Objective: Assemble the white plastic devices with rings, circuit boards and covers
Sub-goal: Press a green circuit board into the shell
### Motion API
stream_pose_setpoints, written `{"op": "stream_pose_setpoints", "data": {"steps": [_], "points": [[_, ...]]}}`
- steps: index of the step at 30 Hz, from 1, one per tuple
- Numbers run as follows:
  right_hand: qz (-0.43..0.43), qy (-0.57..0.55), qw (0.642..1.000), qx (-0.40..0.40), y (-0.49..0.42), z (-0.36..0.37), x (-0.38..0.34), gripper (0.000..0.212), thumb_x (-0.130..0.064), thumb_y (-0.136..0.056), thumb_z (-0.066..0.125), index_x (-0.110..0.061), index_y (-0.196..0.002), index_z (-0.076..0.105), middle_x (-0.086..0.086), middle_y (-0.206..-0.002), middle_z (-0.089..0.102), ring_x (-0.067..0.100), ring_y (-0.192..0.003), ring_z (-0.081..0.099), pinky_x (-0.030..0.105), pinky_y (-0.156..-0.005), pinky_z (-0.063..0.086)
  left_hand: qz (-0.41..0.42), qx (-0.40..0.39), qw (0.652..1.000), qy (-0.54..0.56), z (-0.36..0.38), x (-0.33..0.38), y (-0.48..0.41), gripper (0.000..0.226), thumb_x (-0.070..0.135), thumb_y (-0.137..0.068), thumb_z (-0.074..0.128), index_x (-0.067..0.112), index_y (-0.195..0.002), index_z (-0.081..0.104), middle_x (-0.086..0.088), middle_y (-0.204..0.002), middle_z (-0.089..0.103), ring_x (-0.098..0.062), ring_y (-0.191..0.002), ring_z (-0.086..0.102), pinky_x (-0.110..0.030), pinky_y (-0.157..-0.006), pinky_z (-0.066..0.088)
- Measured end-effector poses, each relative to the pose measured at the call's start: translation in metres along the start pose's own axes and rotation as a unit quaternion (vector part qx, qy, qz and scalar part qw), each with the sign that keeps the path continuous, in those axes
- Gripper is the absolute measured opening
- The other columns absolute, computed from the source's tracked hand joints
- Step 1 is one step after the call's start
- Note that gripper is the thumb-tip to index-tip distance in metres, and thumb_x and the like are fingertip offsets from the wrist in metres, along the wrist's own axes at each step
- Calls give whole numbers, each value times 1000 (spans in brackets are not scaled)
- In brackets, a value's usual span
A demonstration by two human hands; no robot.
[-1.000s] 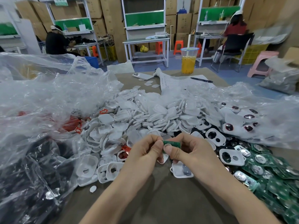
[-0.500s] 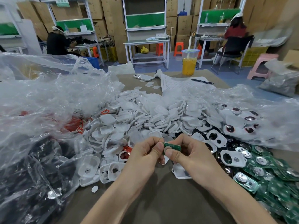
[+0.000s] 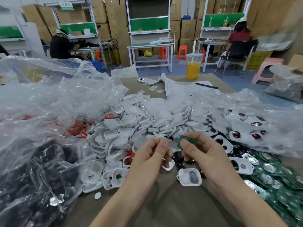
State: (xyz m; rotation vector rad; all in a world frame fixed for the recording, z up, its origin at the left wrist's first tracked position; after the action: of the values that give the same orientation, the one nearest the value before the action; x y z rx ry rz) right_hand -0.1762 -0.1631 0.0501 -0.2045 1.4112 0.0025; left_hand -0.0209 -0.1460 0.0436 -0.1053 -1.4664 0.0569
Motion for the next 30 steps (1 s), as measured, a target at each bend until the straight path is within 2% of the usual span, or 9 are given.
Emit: {"op": "stream_pose_setpoints", "data": {"steps": [3,8,9,11,13,14,20,26,30], "points": [[-7,-69,997,30,-5,-7,-1,27,-43,-61,79,-31,-85,78,-2,-72,69,13,-67,64,22,-65,56,1,1,999,-38,-3,3,3,21,29,-102,57,21,-84,66,2,-67,59,-10,-58,50,-14,-50,41],[6,-107,993,40,-6,-13,-1,35,-38,-60,81,-22,-92,80,2,-88,76,16,-79,71,21,-69,57,55,57,988,-135,-2,37,-13,31,31,-100,61,26,-70,66,4,-59,55,-10,-55,47,-13,-52,40],[8,-106,993,42,-6,-13,-1,38,-38,-61,81,-21,-94,80,4,-91,77,16,-81,72,21,-70,57,82,78,984,-135,-6,53,-28,27,29,-101,60,30,-76,69,7,-65,61,-11,-59,53,-12,-57,44],[7,-106,994,41,-6,-14,-1,40,-40,-62,81,-23,-98,80,5,-95,78,16,-84,73,20,-71,56,114,103,974,-168,-13,88,-59,20,25,-103,56,26,-119,69,10,-104,71,-9,-89,68,-18,-83,54],[9,-103,994,37,-5,-14,0,39,-41,-63,81,-29,-100,79,5,-98,78,17,-87,74,19,-72,56,116,134,952,-248,-24,113,-83,42,23,-105,52,18,-146,49,4,-138,58,-13,-124,56,-26,-103,44],[10,-102,994,34,-4,-14,-1,39,-42,-63,81,-32,-101,79,5,-99,78,17,-88,74,19,-72,56,114,147,944,-273,-29,119,-86,46,22,-105,51,17,-150,45,2,-141,56,-13,-127,51,-22,-101,41],[6,-74,997,25,-7,-13,-1,45,-47,-67,86,-31,-108,76,7,-94,77,18,-82,70,22,-76,57,126,82,978,-146,-21,67,-36,19,17,-105,52,21,-116,67,4,-93,77,-9,-86,72,-21,-76,59],[12,-56,998,-2,-5,-7,3,50,-53,-65,87,-28,-107,78,5,-94,77,14,-79,69,20,-74,55,9,2,999,43,9,8,-10,27,42,-90,65,19,-96,78,-4,-81,72,-16,-73,67,-24,-67,55],[34,-41,998,-14,-4,-7,4,45,-50,-65,85,-29,-105,78,3,-89,78,12,-73,69,20,-72,55,9,-34,997,71,13,2,-9,26,35,-95,65,12,-99,78,-8,-82,73,-14,-73,68,-22,-68,54]]}}
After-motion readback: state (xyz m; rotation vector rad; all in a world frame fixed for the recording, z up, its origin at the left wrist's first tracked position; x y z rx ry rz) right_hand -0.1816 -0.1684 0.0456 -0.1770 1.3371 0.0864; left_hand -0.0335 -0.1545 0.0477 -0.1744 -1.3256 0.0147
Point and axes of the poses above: each hand's wrist, its own y-axis away from the middle knuckle, its own z-axis out of the palm, x = y × z, the point moved 5 cm from there along -y, towards the middle knuckle
